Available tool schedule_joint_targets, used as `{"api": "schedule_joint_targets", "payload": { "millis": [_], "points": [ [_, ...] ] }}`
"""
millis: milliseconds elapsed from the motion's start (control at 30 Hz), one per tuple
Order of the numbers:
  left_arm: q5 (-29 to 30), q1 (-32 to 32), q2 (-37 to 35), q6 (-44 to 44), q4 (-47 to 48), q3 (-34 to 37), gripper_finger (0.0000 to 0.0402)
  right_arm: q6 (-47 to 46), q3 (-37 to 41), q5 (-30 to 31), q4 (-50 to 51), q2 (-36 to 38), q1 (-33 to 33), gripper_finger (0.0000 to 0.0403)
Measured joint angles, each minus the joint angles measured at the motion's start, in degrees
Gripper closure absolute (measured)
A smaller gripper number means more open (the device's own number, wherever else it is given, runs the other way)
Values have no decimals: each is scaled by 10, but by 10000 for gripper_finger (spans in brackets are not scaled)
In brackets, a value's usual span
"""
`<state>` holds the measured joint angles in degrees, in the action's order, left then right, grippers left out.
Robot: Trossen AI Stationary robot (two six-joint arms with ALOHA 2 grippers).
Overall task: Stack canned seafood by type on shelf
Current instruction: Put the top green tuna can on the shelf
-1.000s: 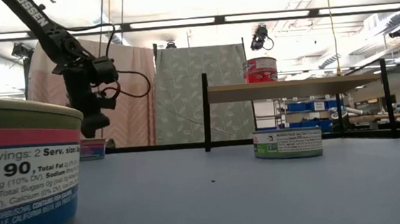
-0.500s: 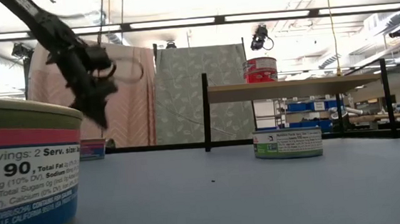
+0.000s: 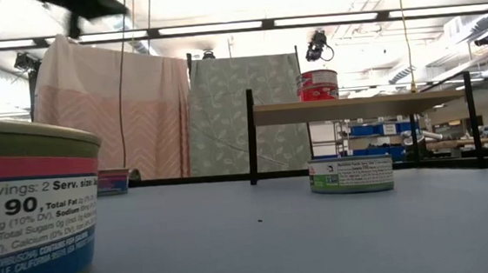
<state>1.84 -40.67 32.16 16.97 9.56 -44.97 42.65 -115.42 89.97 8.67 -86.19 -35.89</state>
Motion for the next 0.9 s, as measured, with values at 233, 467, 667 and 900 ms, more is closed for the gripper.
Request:
{"api": "schedule_joint_targets", "payload": {
  "millis": [233, 467, 667, 900],
  "points": [
    [193, 21, -166, -100, 134, -1, 401, 6, 0, 0, 0, 0, 10, 398],
    [380, 21, -187, -135, 325, 5, 401, 4, 0, 0, -5, 0, 18, 398],
    [410, 21, -95, -118, 319, 19, 401, 5, 0, 0, -10, 0, 19, 398],
    [352, 1, 72, -78, 258, 35, 401, 5, 0, 0, -9, 0, 12, 398]
  ]
}}
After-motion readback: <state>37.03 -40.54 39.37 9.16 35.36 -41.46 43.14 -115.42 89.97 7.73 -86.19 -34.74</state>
